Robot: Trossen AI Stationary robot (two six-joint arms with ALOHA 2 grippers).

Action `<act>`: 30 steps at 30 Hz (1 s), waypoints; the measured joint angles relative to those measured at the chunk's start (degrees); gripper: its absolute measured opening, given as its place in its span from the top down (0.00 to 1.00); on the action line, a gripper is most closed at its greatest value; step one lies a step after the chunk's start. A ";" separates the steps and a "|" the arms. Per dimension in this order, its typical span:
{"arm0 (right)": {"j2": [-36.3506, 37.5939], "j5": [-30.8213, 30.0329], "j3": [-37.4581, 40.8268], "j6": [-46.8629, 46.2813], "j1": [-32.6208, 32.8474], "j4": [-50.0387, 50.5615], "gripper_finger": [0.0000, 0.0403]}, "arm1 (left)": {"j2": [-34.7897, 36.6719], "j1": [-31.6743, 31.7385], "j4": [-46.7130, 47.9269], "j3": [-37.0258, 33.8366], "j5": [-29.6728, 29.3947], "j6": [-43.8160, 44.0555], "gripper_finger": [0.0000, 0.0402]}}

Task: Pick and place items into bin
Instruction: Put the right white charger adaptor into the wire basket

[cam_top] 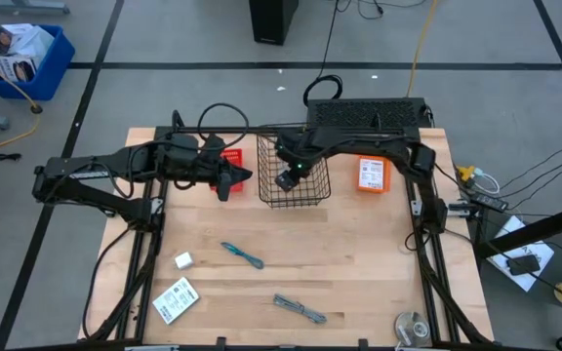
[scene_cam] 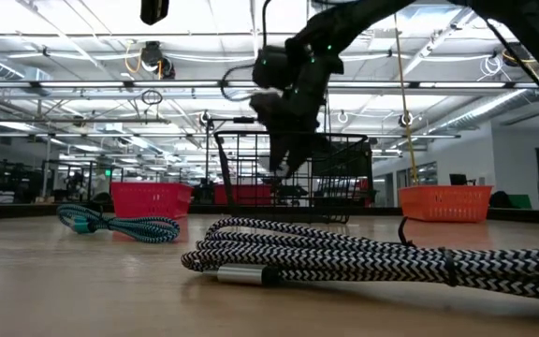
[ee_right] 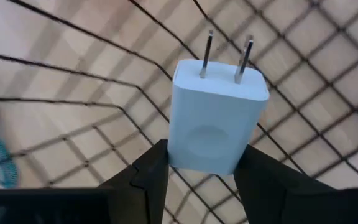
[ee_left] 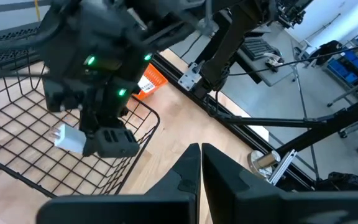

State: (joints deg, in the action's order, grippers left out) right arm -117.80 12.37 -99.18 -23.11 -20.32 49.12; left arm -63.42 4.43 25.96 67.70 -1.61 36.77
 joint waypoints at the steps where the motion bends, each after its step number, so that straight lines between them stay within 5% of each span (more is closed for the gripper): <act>1: -0.45 0.04 0.01 0.22 -0.03 0.85 0.63 | 0.00 0.00 0.00 0.00 0.00 0.01 0.95; 30: -5.86 5.43 0.07 9.18 0.74 -3.41 0.58 | 0.00 -0.38 -0.04 0.00 0.03 0.87 0.95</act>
State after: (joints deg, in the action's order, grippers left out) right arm -123.66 17.80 -99.11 -13.93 -19.58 45.71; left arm -63.42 4.05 25.91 67.70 -1.58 37.64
